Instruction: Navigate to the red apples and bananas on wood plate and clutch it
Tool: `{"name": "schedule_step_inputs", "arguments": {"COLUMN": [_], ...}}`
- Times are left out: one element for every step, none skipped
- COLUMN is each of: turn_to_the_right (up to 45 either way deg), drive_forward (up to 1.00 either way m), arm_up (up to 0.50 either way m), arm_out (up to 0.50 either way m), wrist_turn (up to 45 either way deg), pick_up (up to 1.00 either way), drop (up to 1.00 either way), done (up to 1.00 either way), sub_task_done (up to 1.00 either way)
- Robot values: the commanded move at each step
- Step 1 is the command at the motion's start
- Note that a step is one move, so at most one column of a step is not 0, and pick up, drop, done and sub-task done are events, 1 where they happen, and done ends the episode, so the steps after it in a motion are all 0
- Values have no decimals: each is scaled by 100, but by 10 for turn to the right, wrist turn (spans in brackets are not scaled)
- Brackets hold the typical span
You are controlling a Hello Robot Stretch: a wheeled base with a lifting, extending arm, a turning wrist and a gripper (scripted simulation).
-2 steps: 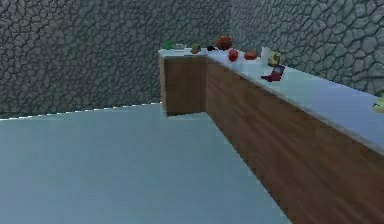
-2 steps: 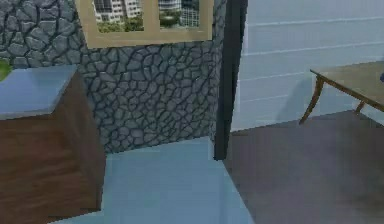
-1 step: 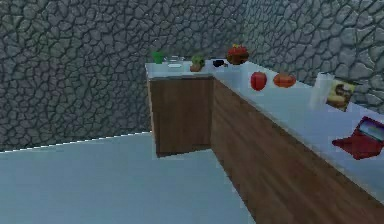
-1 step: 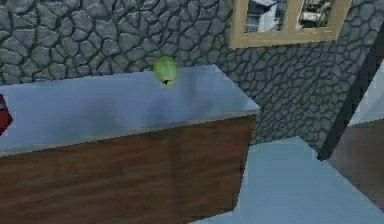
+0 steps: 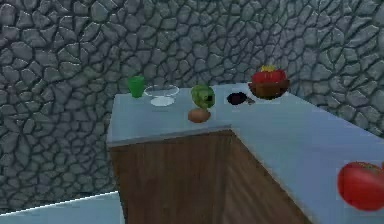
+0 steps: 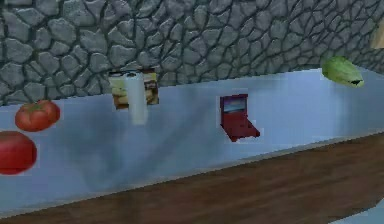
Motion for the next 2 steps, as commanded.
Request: {"name": "schedule_step_inputs", "arguments": {"turn_to_the_right": [0,-450], "drive_forward": [40,0], "arm_up": [0,0], "arm_out": [0,0], "wrist_turn": [0,0], "pick_up": [0,0], "drop": [0,0], "done": [0,0], "sub_task_done": [0,0]}}
